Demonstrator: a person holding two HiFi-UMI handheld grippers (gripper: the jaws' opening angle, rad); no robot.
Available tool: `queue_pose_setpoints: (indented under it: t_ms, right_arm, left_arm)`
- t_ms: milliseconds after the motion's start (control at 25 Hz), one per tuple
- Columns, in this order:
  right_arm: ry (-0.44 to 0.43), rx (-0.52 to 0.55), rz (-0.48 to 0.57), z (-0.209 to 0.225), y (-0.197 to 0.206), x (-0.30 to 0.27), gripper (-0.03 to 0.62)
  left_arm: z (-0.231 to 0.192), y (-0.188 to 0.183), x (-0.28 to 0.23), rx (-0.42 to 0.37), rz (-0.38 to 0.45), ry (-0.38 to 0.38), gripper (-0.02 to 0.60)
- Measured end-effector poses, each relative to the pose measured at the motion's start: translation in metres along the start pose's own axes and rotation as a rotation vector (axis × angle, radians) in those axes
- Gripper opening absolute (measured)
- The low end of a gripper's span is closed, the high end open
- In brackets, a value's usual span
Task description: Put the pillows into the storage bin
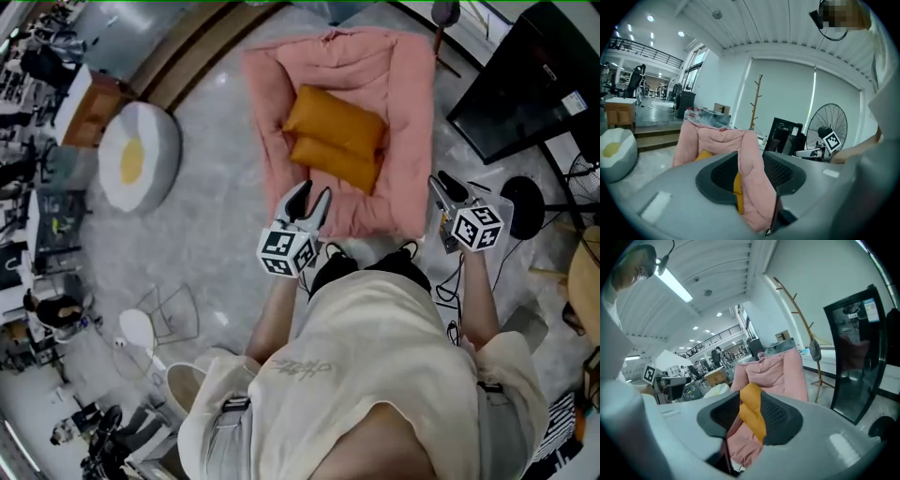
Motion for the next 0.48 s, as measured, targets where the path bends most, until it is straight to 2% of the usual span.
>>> queue_pose_setpoints:
  t_ms: [240, 480]
  right_arm:
    - [-0.043, 0.085, -0.055, -0.064, 0.007, -0.051, 0.141]
    - [-0.085, 0.146, -0.117, -0.119, 0.026, -0.100, 0.153]
  left_arm:
    - [-0.068, -0.004, 0.038, 0.023, 0.040, -0.043, 0.176]
    - [-0.118, 0.003, 0.073, 0.005, 0.034, -0.063, 0.176]
Point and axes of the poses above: the fingertips, and each gripper's own axes: x backward along the fingers, z to its right, y out of its underside, the point moved 2 cm from there along x, backward along the fingers, and after that the axes turned 6 degrees about z, right-handed, at the moved point
